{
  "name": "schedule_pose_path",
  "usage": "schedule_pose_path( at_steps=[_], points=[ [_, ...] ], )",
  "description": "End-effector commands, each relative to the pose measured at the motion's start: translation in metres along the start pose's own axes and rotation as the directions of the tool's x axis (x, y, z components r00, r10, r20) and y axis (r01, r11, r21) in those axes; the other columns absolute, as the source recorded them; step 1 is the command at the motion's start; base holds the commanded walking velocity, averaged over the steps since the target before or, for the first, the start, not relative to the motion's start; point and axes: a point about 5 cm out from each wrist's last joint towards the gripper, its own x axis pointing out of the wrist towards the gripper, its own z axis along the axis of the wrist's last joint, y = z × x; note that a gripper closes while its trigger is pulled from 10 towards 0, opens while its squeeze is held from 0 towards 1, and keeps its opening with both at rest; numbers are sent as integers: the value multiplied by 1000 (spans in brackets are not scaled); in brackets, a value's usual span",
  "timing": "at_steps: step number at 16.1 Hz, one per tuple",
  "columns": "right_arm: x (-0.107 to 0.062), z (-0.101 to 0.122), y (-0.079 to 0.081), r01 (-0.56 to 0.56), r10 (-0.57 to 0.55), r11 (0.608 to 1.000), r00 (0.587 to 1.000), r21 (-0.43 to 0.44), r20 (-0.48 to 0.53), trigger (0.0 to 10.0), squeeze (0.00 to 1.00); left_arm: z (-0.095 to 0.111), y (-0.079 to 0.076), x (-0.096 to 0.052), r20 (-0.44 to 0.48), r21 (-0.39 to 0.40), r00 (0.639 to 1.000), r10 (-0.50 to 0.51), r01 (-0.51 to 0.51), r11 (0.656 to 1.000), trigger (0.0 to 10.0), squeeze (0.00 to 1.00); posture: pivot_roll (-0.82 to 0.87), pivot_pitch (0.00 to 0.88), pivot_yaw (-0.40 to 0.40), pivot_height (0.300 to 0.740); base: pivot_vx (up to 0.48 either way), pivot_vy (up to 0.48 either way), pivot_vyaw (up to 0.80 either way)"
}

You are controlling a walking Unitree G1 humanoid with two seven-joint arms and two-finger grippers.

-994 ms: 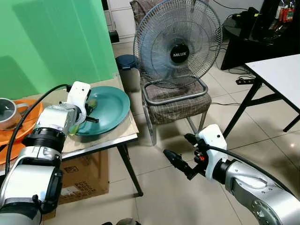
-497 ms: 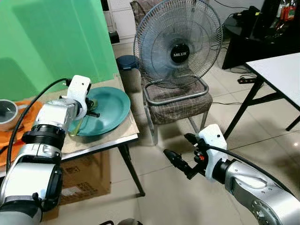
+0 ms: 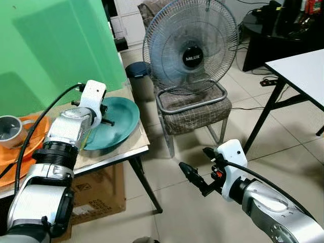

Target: Setting the table

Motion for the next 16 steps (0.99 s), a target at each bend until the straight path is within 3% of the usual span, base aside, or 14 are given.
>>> schedule_pose_path(
  at_steps=[1, 2, 3, 4, 7, 10, 16],
  points=[
    [2, 6, 1, -17, 17, 1000, 999, -14, 27, 10000, 0, 4, 8, -2, 0, 47, 998, 58, -58, 997, 9176, 0, -55, 0, 153, 740, 0, 0, 0],
    [3, 6, 1, -19, 19, 1000, 999, -15, 27, 10000, 0, 4, 9, -2, -9, 58, 998, 68, -68, 996, 9176, 0, -55, 0, 153, 740, 0, 0, 0],
    [3, 5, 1, -24, 24, 1000, 999, -16, 24, 10000, 0, 3, 9, -2, -23, 43, 999, 43, -42, 998, 10000, 0, -53, 0, 151, 740, 0, 0, 0],
    [2, 3, 1, -26, 26, 1000, 999, -12, 20, 10000, 0, 1, 12, -2, -42, 22, 998, 37, -36, 999, 10000, 1000, -52, 0, 151, 740, 0, 0, 0],
    [2, -1, -1, -47, 46, 999, 999, 7, 14, 10000, 0, -8, 19, 0, -95, 17, 993, 68, -66, 998, 10000, 1000, -53, 0, 147, 740, 0, 0, 0],
    [6, -3, 3, -163, 163, 987, 987, 7, 9, 10000, 0, -18, 31, 1, -146, 13, 984, 105, -104, 995, 10000, 1000, -51, 0, 145, 740, 0, 0, 0],
    [13, -3, 8, -323, 323, 946, 946, 5, -21, 10000, 0, -21, 42, 1, -180, 29, 975, 128, -125, 992, 10000, 1000, -31, 0, 133, 740, 0, 0, 0]
  ],
)
